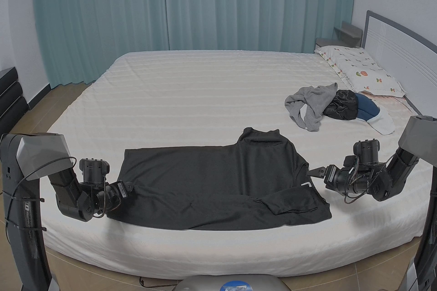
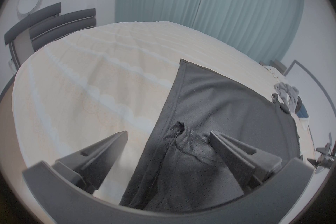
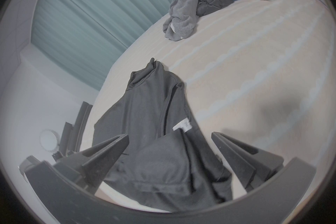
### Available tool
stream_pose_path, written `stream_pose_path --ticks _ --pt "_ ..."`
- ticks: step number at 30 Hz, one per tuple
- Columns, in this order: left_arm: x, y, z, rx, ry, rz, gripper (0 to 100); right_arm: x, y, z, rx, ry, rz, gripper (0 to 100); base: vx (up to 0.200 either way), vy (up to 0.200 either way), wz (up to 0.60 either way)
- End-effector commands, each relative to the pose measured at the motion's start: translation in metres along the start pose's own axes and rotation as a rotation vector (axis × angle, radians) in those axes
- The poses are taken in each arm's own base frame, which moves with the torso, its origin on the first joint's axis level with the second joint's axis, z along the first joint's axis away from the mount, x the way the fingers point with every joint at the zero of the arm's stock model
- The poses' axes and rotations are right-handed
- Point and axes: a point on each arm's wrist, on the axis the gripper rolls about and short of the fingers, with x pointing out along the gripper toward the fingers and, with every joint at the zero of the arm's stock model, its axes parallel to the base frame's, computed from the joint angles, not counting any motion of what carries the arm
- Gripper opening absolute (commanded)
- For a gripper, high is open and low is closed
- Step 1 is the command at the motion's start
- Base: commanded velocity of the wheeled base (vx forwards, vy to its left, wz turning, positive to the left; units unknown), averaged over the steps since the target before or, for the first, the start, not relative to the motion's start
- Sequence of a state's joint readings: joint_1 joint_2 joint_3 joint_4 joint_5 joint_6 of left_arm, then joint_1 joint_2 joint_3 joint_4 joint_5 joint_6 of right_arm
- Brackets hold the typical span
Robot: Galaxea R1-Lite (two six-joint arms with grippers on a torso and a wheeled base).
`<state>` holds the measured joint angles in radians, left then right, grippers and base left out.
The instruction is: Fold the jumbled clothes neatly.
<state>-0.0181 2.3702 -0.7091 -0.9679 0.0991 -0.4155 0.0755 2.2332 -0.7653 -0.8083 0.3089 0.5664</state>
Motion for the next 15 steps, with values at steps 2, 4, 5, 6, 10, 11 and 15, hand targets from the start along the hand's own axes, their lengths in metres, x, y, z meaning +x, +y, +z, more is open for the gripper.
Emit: stream_pose_path --ticks 2,4,5,6,10,11,15 --pt "-0.013 0.005 0.016 -0.079 -0.036 -0.012 100 -0.033 0.03 -0.016 0.069 0.008 0.062 100 0.0 0.0 0.0" --pt "-0.018 0.008 0.019 -0.088 -0.036 -0.023 100 -0.036 0.033 -0.025 0.105 0.024 0.066 100 0.0 0.0 0.0" --pt "-0.02 0.009 0.021 -0.093 -0.036 -0.026 100 -0.035 0.032 -0.027 0.116 0.024 0.066 100 0.0 0.0 0.0" --pt "-0.02 0.009 0.021 -0.093 -0.036 -0.026 100 -0.035 0.032 -0.027 0.116 0.024 0.066 100 0.0 0.0 0.0" --pt "-0.028 0.018 0.024 -0.109 -0.031 -0.03 100 -0.028 0.017 -0.021 0.131 -0.021 0.055 100 0.0 0.0 0.0" --pt "-0.029 0.018 0.024 -0.112 -0.031 -0.034 100 -0.027 0.015 -0.019 0.128 -0.027 0.054 100 0.0 0.0 0.0" --pt "-0.032 0.022 0.025 -0.16 0.007 -0.077 100 -0.014 0.002 -0.011 0.071 -0.02 0.043 100 0.0 0.0 0.0"
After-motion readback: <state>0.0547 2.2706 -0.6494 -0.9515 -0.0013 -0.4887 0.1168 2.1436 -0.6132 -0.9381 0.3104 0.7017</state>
